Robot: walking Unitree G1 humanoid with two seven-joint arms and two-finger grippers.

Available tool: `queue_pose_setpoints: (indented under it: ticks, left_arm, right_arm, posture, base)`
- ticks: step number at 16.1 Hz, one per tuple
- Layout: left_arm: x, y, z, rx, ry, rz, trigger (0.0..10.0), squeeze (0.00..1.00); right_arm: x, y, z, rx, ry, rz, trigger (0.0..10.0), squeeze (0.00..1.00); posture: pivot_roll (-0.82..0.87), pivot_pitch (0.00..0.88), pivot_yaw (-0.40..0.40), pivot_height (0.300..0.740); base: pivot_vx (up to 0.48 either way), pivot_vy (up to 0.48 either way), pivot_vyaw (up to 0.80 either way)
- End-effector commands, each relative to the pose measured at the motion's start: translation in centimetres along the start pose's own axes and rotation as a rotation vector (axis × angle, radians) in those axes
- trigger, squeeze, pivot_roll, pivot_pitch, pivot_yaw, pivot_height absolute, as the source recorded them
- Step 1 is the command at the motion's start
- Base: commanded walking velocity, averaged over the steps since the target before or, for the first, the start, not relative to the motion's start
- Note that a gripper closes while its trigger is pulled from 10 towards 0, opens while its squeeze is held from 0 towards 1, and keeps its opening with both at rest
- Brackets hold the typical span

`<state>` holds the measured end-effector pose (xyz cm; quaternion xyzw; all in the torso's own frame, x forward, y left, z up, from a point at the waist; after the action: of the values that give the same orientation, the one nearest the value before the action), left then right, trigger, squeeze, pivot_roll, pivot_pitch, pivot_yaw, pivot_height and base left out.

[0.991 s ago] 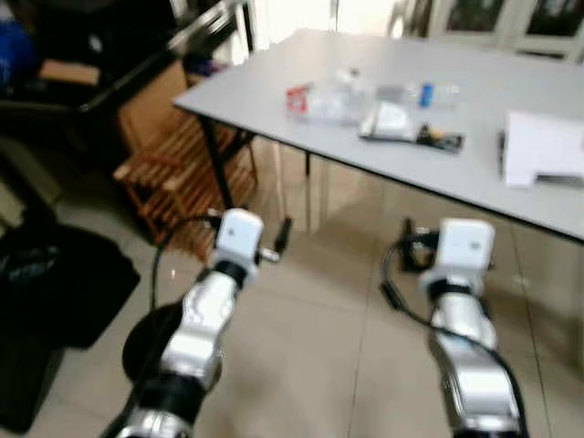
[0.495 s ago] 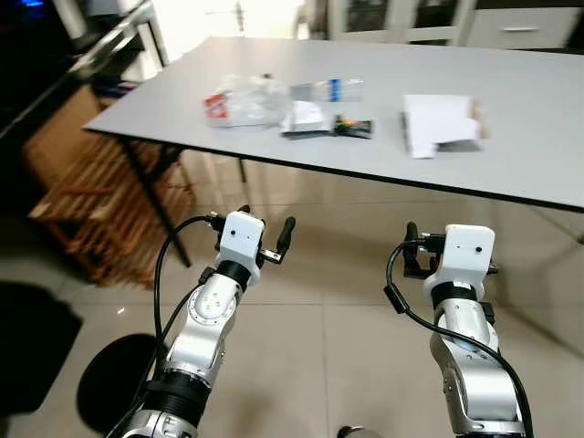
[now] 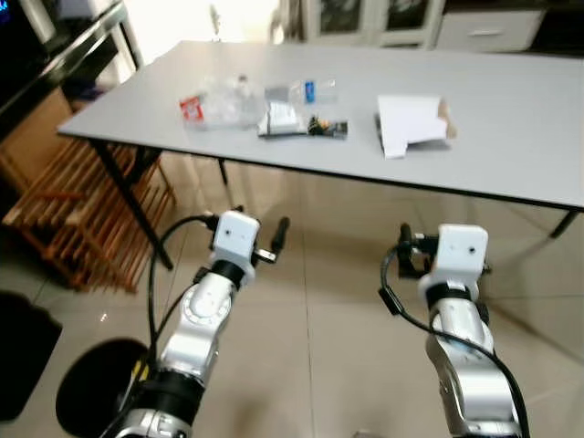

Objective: Picking trash to rubbish bin

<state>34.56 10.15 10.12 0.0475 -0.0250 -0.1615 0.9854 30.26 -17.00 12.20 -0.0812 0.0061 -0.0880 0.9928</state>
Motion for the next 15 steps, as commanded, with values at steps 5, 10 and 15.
queue_pose_setpoints:
  ticks: [5,10,15]
  left_arm:
    - [0.27,-0.40,0.24,0.005,-0.005,-0.013,10.0,0.00]
    - [0.38,-0.38,0.20,0.011,0.000,-0.012,10.0,0.00]
    - [0.58,-0.32,0.35,0.013,-0.010,0.004,10.0,0.00]
  right_arm:
    - [-0.12,-0.65,0.31,-0.014,-0.011,-0.020,10.0,0.51]
    - [-0.04,-0.65,0.35,-0.018,-0.013,-0.021,10.0,0.51]
    - [0.12,-0.73,0.30,-0.023,-0.012,-0.019,10.0,0.50]
  posture:
    - [-0.11,0.081,0.088,0.740]
    - [-0.11,0.076,0.092,0.740]
    - [-0.11,0.071,0.087,0.740]
  base:
    - [0.000,-0.480,0.00]
    - [0.000,-0.192,0.00]
    - [0.000,0.000,0.00]
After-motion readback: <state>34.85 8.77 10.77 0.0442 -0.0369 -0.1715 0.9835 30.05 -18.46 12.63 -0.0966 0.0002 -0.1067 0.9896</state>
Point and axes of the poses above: a point about 5 cm out from each wrist's last joint towards the gripper, its own x axis pointing out of the wrist towards the gripper, its own z axis along the axis of the wrist's last joint, y = z × x, the point moved 3 cm from there along x, pointing out of the wrist towards the gripper, and after that the axes turned 3 degrees about -x, right-handed, at the moved point
